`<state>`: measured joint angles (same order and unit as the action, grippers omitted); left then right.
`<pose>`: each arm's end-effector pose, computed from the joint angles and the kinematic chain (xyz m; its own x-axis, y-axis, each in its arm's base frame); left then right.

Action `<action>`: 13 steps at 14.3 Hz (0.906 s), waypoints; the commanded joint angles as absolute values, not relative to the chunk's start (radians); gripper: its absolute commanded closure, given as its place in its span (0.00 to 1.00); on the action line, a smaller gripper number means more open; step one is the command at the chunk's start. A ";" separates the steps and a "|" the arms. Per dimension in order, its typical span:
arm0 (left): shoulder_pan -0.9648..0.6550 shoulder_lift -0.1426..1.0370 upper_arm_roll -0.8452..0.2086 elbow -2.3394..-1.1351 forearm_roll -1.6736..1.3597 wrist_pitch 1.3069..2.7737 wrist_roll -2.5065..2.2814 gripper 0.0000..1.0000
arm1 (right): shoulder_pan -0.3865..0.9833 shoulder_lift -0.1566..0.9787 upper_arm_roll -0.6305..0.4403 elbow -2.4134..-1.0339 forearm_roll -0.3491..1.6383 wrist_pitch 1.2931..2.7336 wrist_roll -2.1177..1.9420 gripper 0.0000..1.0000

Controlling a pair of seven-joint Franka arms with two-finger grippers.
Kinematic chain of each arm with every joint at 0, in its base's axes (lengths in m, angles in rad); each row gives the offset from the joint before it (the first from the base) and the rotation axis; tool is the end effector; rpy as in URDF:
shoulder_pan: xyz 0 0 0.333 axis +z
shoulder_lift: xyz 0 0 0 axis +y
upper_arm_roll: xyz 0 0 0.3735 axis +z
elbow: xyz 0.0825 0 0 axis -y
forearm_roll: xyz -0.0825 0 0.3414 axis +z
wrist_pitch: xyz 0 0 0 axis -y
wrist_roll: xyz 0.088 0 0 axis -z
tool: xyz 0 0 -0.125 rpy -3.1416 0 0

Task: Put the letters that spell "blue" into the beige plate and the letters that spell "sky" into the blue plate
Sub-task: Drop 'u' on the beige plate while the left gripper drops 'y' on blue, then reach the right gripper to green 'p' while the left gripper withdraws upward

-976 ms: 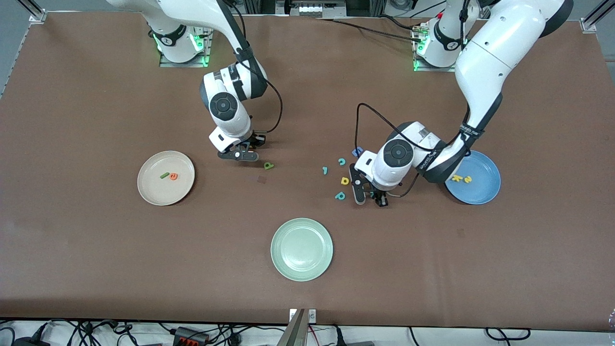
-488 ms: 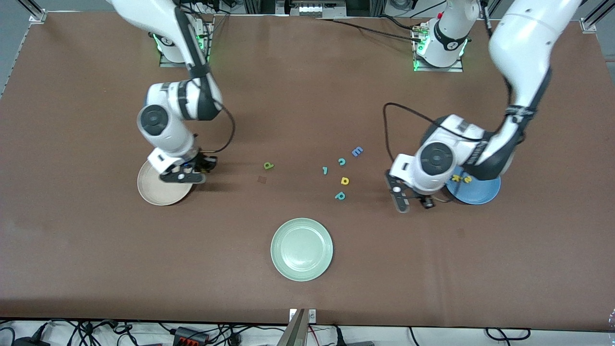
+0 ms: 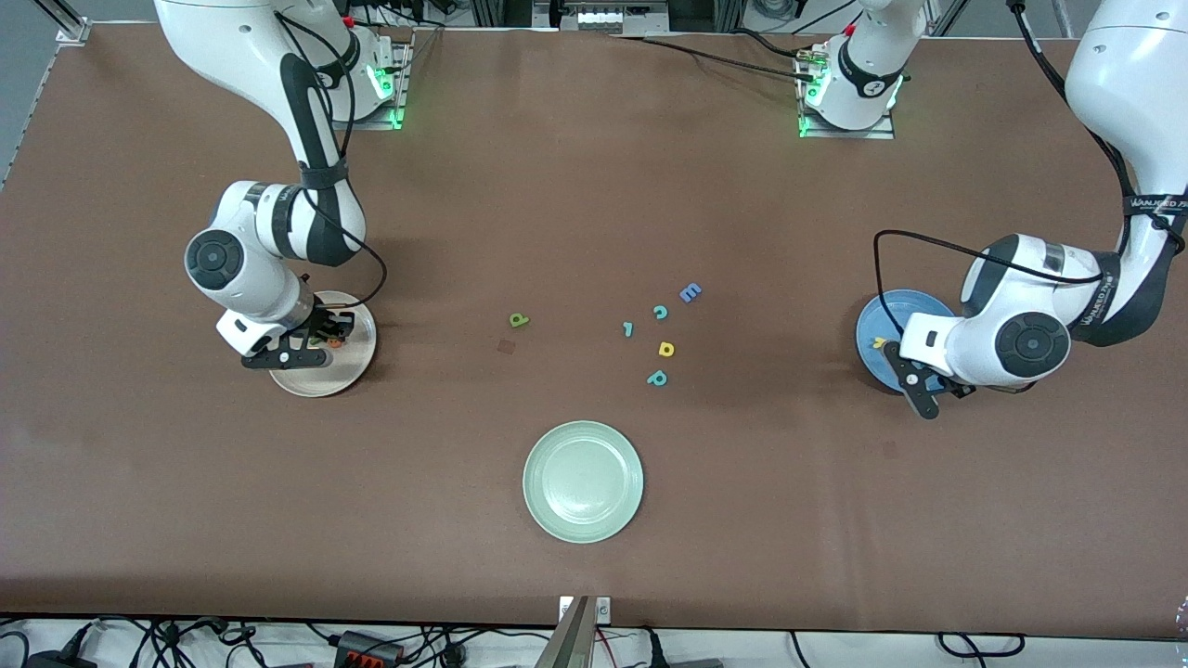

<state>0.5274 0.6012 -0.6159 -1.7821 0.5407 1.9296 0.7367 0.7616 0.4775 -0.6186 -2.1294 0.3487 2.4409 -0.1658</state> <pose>0.6113 0.0358 0.3025 0.4387 -0.8512 -0.2882 -0.8582 -0.4920 0.1466 0.5533 0.1014 0.2823 0.9958 0.0772 -0.0496 0.0798 -0.9954 0.0535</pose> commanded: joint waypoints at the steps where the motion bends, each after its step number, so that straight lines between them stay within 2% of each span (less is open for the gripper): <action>1: 0.604 0.589 -0.661 -1.856 0.538 1.948 0.732 0.46 | 0.767 0.476 -0.614 -2.123 0.357 2.434 -0.169 0.86; 2: 0.639 0.589 -0.682 -1.867 0.537 1.966 0.732 0.00 | 0.770 0.477 -0.614 -2.123 0.357 2.434 -0.172 0.84; 3: 0.670 0.589 -0.716 -1.871 0.537 1.967 0.732 0.00 | 0.772 0.480 -0.612 -2.123 0.357 2.434 -0.176 0.80; 4: 0.687 0.588 -0.751 -1.870 0.537 1.957 0.727 0.00 | 0.772 0.482 -0.611 -2.120 0.359 2.436 -0.170 0.36; 5: 0.687 0.583 -0.765 -1.865 0.537 1.936 0.703 0.00 | 0.767 0.482 -0.611 -2.111 0.362 2.434 -0.175 0.00; 9: 0.684 0.568 -0.891 -1.821 0.537 1.791 0.475 0.00 | 0.813 0.480 -0.609 -2.076 0.364 2.413 -0.172 0.00; 13: 0.677 0.569 -0.916 -1.790 0.537 1.763 0.414 0.00 | 0.943 0.482 -0.609 -2.043 0.368 2.411 -0.120 0.00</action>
